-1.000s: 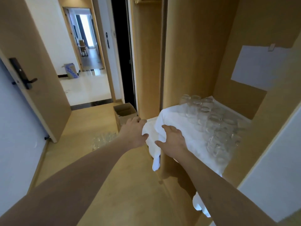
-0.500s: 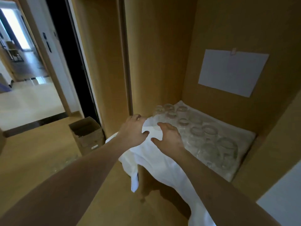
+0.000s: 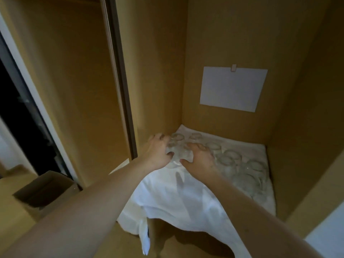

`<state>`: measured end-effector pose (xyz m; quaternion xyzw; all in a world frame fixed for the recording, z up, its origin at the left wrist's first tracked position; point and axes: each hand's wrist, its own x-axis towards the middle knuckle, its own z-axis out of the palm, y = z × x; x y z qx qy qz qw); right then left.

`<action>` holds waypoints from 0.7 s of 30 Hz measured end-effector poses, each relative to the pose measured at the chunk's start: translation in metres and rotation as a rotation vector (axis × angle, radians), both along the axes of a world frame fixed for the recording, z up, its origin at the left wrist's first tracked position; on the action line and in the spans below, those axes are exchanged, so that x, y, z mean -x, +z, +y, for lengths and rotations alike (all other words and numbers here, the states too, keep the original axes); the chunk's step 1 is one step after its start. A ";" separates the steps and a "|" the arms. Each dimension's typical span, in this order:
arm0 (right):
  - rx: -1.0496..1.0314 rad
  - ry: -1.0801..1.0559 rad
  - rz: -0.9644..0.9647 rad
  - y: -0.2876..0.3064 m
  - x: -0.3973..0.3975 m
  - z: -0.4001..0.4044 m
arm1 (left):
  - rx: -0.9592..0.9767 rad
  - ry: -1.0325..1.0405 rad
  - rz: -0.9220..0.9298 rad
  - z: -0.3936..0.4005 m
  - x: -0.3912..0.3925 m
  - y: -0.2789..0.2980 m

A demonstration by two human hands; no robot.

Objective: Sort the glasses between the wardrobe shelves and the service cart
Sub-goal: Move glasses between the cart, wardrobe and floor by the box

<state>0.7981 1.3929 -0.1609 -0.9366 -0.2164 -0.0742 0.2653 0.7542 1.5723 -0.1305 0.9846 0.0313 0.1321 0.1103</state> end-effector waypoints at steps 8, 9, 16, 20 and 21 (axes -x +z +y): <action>0.046 -0.139 0.027 -0.005 -0.015 0.012 | 0.060 -0.130 0.002 0.026 -0.041 -0.006; 0.051 -0.147 0.025 -0.004 -0.021 0.012 | 0.064 -0.144 0.000 0.026 -0.048 -0.005; 0.037 -0.173 0.028 0.002 -0.088 0.023 | 0.064 -0.156 0.045 0.032 -0.114 -0.003; 0.068 -0.180 0.085 -0.005 -0.125 0.025 | 0.076 -0.140 0.158 0.036 -0.155 -0.015; 0.084 -0.179 0.101 -0.006 -0.135 0.025 | 0.076 -0.137 0.194 0.036 -0.166 -0.016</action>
